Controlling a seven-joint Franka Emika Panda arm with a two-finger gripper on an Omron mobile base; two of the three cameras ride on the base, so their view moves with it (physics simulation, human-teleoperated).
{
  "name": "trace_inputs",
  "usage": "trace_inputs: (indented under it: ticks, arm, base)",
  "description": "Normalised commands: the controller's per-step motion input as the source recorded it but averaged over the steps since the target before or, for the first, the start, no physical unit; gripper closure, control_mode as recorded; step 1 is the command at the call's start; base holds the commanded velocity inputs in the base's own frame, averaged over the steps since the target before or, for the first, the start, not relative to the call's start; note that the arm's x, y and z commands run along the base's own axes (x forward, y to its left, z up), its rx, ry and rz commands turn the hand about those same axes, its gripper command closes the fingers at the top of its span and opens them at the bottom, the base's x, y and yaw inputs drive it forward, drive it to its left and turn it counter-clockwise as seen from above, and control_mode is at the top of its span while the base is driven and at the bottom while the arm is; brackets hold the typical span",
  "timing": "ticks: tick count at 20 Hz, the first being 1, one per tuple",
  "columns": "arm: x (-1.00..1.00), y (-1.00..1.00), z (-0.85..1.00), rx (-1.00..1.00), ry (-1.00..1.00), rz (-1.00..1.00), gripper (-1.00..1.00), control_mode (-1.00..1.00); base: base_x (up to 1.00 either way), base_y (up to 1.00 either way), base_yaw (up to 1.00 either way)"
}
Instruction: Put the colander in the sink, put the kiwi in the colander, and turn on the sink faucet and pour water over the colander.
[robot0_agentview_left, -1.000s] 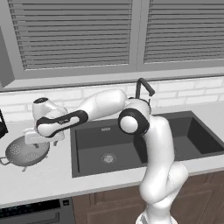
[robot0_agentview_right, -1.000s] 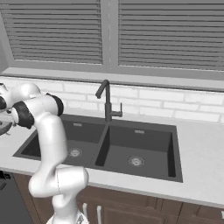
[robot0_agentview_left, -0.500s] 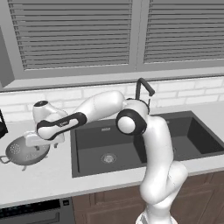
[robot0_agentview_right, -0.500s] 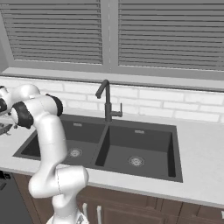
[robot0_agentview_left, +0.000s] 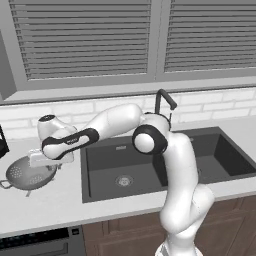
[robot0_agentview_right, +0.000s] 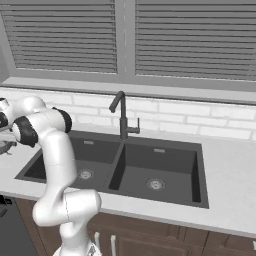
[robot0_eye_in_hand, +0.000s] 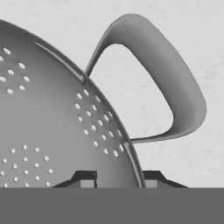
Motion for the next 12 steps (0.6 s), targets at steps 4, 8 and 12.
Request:
trace_inputs:
  ticks: [4, 8, 12]
  arm:
    - [0.0, 0.0, 0.0, 0.0, 0.0, 0.0, 1.0, -1.0]
    - [0.0, -0.03, 0.03, 0.0, 0.0, 0.0, 1.0, -1.0]
    - [-0.04, -0.15, 0.27, 0.0, -0.03, -0.01, 1.0, -1.0]
  base:
    - [0.0, 0.0, 0.0]
    - [0.0, 0.0, 0.0]
    - [0.0, 0.0, 0.0]
